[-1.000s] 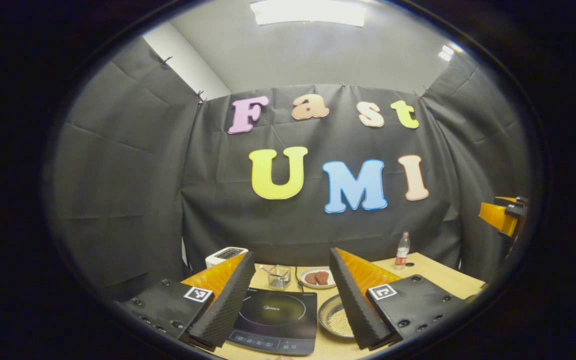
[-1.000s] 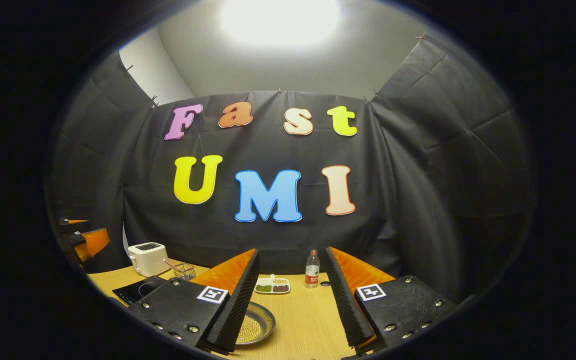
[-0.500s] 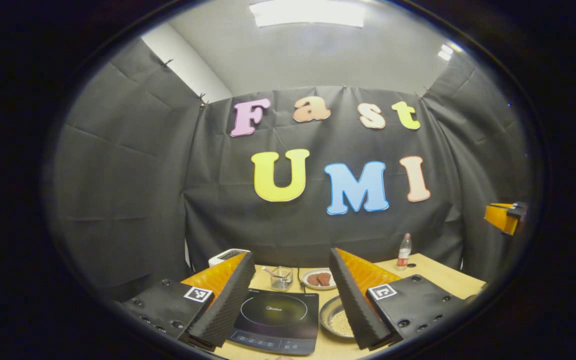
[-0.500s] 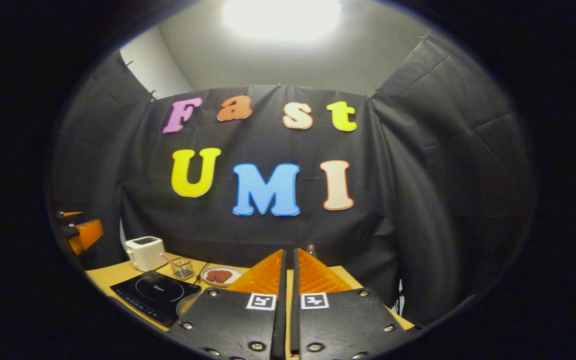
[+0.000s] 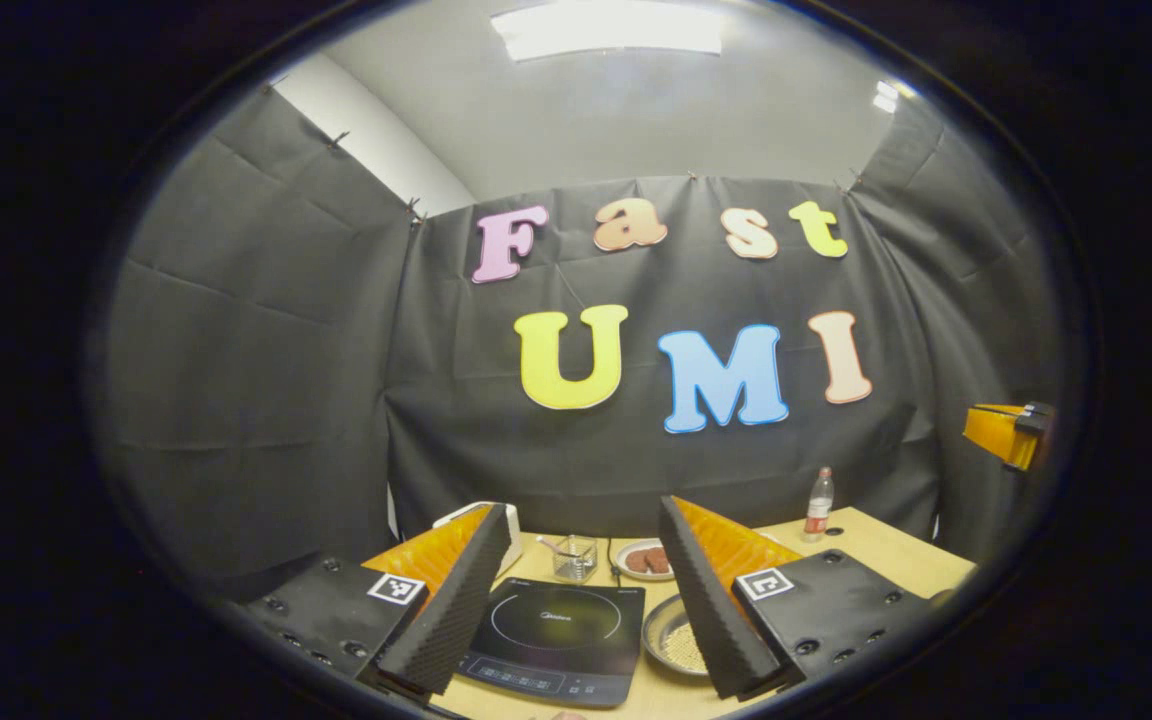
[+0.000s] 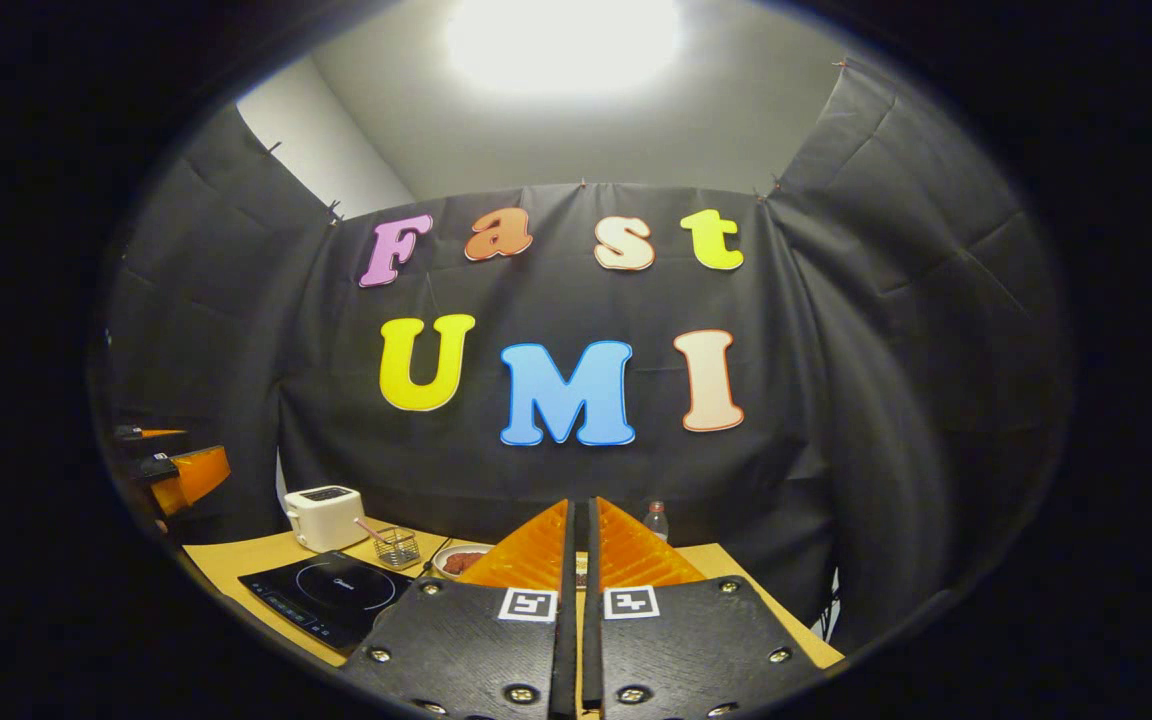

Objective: First push the handle of the pot to place it horizontally, then grasp the pot with both hands and set it on the induction cooktop.

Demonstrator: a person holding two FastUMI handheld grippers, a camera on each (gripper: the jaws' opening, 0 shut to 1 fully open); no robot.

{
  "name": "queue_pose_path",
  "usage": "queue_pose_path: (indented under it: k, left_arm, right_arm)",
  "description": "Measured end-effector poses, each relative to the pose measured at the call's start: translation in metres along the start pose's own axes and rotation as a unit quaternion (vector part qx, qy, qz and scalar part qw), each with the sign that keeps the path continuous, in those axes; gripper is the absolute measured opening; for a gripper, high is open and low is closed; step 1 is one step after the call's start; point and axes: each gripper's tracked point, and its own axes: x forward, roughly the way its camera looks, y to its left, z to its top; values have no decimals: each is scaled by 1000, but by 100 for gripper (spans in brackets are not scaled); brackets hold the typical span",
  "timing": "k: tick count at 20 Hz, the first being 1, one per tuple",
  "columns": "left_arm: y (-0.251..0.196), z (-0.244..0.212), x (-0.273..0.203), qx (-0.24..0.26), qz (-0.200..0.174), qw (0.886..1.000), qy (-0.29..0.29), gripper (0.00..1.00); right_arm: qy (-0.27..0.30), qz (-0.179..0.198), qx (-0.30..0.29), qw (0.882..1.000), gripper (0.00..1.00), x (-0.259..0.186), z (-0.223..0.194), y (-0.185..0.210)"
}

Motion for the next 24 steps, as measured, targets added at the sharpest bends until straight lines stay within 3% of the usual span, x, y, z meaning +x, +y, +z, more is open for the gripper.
queue_pose_path:
  k: [7, 8, 9, 13, 18, 24]
  left_arm:
    - [16, -5, 1, -7, 30, 1000, 5, 100]
    - [20, -7, 3, -9, 31, 999, 6, 94]
    - [23, -9, 5, -9, 32, 999, 9, 100]
    - [43, -8, 15, -9, 42, 999, 3, 98]
    - [72, -10, 28, -9, 54, 999, 0, 94]
    - [101, -19, 38, -8, 70, 998, 5, 98]
  right_arm:
    - [54, 98, -4, 994, 3, 12, -33, 59]
    - [65, 110, -3, 992, 3, 14, -39, 68]
    - [74, 121, 1, 990, 3, 15, -46, 78]
    - [104, 162, -2, 981, 3, 20, -66, 116]
    - [153, 215, 0, 965, 3, 22, -102, 163]
    - [218, 251, -10, 943, 3, 22, -148, 196]
